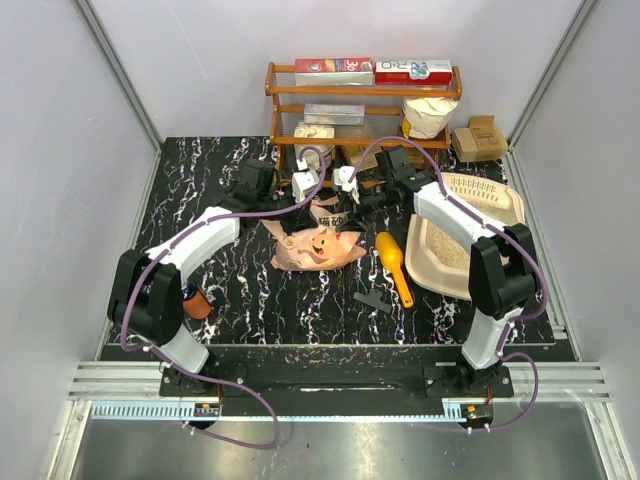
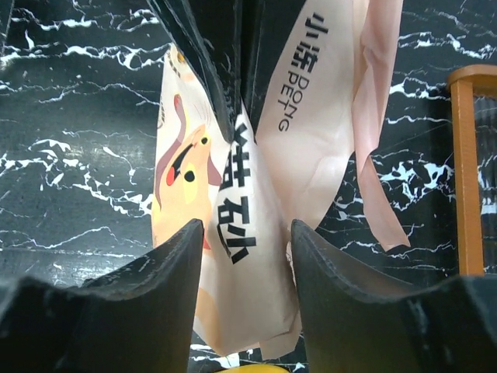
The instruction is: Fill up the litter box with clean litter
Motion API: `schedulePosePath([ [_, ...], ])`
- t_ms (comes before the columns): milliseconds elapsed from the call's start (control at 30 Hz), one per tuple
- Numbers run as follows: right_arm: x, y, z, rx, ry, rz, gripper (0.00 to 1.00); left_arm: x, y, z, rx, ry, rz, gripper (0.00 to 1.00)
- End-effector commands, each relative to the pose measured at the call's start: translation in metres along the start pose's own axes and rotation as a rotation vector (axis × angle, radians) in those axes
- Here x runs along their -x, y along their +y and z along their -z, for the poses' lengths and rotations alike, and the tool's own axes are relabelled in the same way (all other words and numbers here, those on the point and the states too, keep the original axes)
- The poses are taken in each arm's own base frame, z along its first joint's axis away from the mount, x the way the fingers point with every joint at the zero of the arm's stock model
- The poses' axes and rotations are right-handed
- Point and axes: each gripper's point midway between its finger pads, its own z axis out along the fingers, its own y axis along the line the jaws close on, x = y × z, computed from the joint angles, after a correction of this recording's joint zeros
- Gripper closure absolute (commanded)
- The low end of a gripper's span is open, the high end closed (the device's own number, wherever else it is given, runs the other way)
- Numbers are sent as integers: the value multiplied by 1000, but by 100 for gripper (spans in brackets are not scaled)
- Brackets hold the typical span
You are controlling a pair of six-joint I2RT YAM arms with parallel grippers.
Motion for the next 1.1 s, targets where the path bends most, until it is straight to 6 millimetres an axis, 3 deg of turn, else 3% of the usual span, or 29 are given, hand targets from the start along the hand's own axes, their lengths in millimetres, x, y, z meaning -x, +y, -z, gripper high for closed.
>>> schedulePosePath([
  [0,-3,-4,5,-7,58,64,49,34,2,15,3,-101,-54,89],
  [167,-14,-4,9,-48,101,45,65,24,16,28,5,-64,-76,80],
  [233,-10,-7,9,-64,89,28,69,9,17,33,-20,-17,-63,73],
  [567,8,-29,4,-143,25,-92,87,-36,38,74,14,109,-10,77],
  [667,19,-36,1,-149,-15,-136,92,-35,44,82,51,103,-8,82],
  [767,25,-43,-2,-146,-30,-176,100,-25,50,90,85,86,-6,99],
  [900,37,-53,-7,-113,-49,-238,100,-19,57,114,148,67,24,100],
  [1067,46,-56,-21,-87,-41,-280,100,-18,42,137,170,36,20,100],
])
